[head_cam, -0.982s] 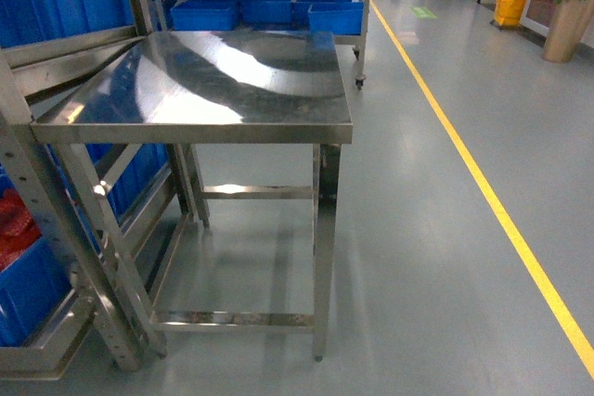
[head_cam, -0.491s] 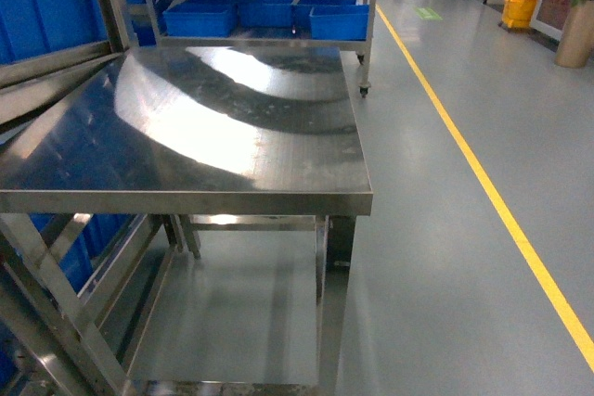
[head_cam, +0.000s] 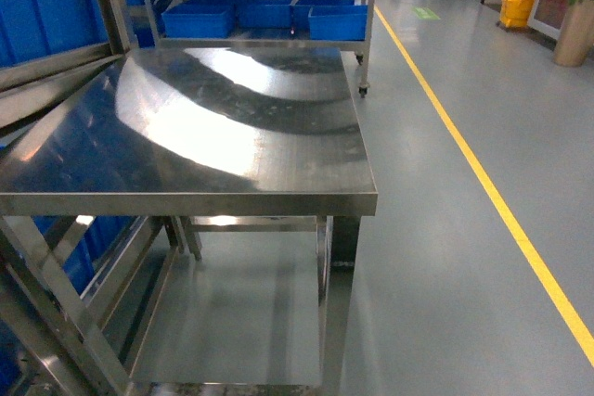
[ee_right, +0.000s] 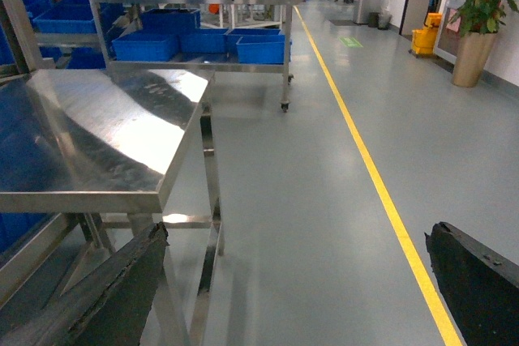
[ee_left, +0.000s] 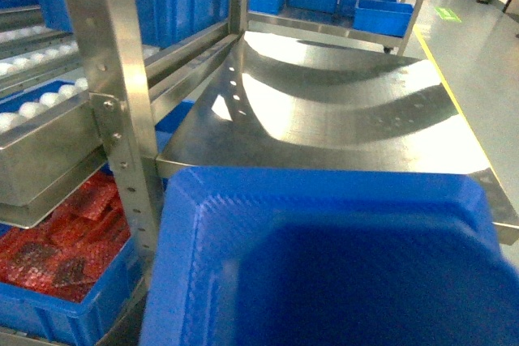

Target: Pick blue part to blue bin on bottom shelf

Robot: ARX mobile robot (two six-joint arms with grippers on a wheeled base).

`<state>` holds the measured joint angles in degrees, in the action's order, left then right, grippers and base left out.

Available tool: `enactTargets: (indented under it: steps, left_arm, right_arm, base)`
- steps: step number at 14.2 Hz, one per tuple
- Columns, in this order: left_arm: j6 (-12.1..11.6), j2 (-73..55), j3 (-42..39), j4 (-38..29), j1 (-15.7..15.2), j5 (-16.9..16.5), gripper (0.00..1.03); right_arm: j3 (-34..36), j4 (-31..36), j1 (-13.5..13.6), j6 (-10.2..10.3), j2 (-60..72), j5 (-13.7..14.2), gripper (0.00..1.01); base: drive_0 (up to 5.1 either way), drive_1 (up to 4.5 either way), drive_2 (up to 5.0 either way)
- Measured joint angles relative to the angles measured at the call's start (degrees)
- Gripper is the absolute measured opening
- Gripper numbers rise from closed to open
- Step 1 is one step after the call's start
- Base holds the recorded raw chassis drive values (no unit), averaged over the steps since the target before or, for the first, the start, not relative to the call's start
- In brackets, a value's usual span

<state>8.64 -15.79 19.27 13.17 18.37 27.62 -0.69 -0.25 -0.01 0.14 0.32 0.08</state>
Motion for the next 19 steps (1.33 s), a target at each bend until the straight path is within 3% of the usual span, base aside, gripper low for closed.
enactTargets:
  steps: [19]
  left_arm:
    - [0.0, 0.2, 0.0, 0.0, 0.0, 0.3, 0.43]
  right_arm:
    - [0.0, 0.0, 0.0, 0.0, 0.0, -0.1, 0.98]
  base:
    - [-4.9, 1.65, 3.1]
